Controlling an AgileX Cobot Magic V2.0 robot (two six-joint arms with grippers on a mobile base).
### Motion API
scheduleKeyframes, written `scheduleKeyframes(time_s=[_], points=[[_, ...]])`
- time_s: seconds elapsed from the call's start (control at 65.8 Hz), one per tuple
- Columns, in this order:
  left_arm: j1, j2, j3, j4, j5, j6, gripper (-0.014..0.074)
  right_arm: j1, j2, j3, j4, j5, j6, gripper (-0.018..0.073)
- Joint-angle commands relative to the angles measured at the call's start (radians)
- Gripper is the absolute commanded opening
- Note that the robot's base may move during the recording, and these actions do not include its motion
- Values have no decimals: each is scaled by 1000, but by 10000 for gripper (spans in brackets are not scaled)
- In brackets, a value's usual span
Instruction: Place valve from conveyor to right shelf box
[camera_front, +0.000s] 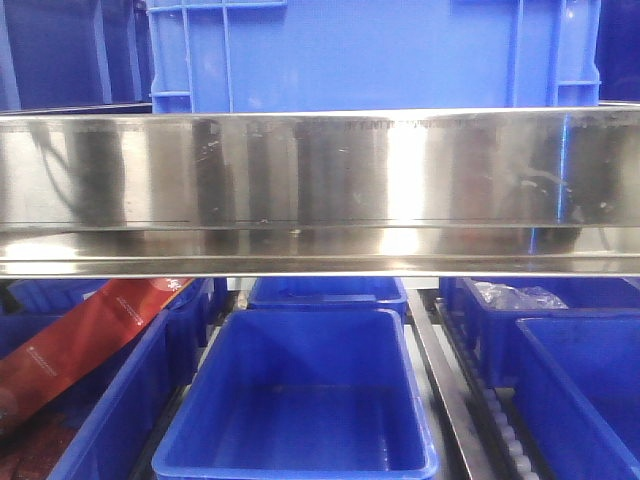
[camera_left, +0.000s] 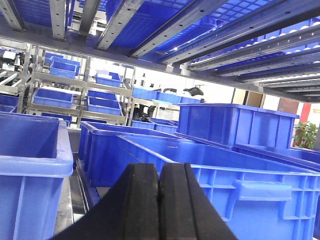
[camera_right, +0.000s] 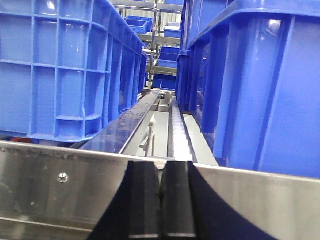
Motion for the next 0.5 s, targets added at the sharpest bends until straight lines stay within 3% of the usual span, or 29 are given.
scheduleKeyframes(time_s=[0.0, 0.486], points=[[5, -4, 0, 3, -14, 1, -111, 3, -7, 2, -9, -8, -6, -167], [5, -4, 0, 3, -14, 1, -111, 3, -7, 2, -9, -8, -6, -167]])
